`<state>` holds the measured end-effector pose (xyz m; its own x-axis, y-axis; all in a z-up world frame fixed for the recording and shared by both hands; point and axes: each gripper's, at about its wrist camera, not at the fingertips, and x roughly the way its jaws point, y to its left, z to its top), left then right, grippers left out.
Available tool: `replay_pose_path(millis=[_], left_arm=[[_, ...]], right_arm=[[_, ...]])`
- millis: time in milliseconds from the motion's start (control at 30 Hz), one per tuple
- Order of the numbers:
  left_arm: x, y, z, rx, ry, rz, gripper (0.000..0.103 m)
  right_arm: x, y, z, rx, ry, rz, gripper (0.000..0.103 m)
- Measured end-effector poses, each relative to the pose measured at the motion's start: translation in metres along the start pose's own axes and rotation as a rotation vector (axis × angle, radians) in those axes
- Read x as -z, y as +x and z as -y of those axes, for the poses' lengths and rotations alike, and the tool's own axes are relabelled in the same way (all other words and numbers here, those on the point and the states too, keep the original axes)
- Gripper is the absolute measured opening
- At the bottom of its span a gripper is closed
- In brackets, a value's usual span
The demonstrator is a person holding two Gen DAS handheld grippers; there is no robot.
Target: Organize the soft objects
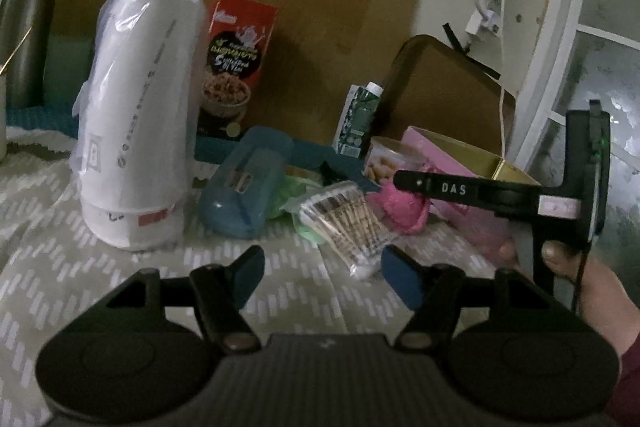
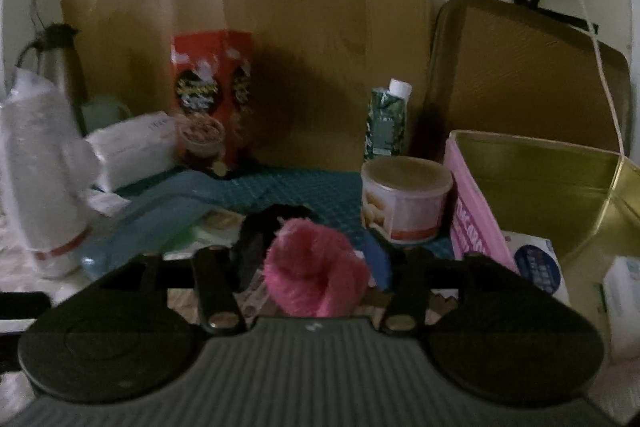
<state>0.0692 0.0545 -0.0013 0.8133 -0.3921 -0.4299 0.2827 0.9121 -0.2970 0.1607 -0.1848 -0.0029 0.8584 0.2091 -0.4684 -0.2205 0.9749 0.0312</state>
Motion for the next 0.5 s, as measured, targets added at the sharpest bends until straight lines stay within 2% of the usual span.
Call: replay_pose_path(millis=[100, 300, 333, 367, 433, 500], left_arm=[[0.000, -0.001, 0.003, 0.007, 0.021, 0.005, 0.066], [0.000, -0.002, 0.002, 0.025, 0.014, -0.002, 0.066], [0.000, -0.002, 0.003, 0.031, 0.012, -0.006, 0.066], [0.001, -0.003, 0.004, 0.037, 0.010, -0.008, 0.066], [0.000, -0.004, 0.009, 0.065, 0.015, -0.004, 0.067], [0.000, -0.003, 0.020, 0.125, 0.015, -0.005, 0.068]], right_arm=[[0.003, -0.008, 0.007, -0.023, 0.059, -0.004, 0.030], [0.032, -0.069, 0.033, -0.090, 0.224, 0.008, 0.026], [0.041, -0.083, 0.041, -0.091, 0.258, 0.007, 0.022], [0.047, -0.094, 0.047, -0.091, 0.287, 0.003, 0.003], [0.063, -0.117, 0.062, -0.067, 0.341, -0.012, 0.002], [0.077, -0.135, 0.071, -0.031, 0.363, -0.021, 0.002]])
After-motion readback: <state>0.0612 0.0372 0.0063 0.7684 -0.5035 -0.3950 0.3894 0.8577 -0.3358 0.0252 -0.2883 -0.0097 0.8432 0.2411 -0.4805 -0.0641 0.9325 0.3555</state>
